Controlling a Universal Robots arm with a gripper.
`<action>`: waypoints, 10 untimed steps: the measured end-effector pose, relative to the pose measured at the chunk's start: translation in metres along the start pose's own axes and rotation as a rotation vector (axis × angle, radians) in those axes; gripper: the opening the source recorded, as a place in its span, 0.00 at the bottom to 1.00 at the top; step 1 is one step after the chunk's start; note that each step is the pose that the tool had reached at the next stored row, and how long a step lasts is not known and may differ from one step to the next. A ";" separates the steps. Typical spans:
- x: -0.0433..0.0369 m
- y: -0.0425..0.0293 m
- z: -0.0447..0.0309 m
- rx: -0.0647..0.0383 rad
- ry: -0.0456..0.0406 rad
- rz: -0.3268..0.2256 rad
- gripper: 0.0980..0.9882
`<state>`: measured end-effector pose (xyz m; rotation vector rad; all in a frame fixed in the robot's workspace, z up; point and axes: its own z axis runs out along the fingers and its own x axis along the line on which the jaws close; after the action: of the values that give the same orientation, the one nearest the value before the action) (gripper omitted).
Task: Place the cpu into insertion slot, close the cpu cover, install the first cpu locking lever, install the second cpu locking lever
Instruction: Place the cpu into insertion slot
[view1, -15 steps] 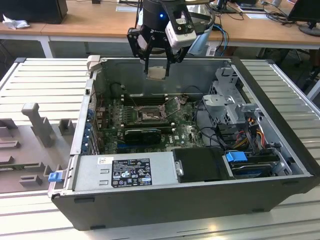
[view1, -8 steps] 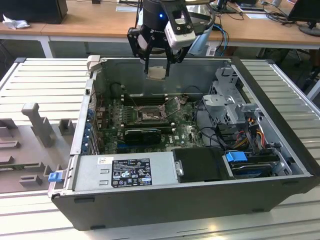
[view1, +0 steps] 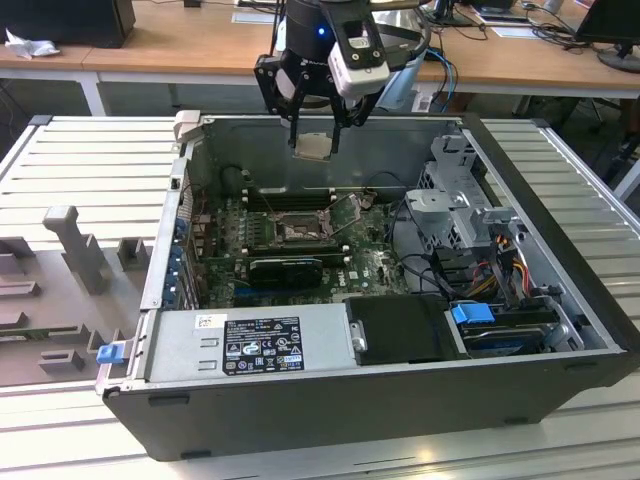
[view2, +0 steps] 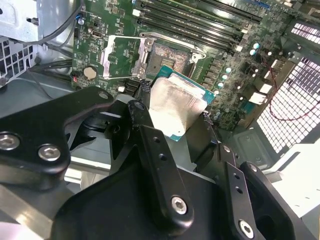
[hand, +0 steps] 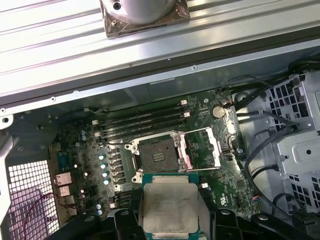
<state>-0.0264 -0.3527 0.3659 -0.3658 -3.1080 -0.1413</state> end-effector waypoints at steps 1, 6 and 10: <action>0.0000 0.0000 0.0000 0.000 -0.0004 0.005 0.48; 0.0000 0.0000 0.0001 -0.001 -0.0026 0.029 0.48; 0.0000 0.0000 0.0001 -0.001 -0.0036 0.040 0.48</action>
<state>-0.0264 -0.3527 0.3658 -0.4288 -3.1018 -0.1417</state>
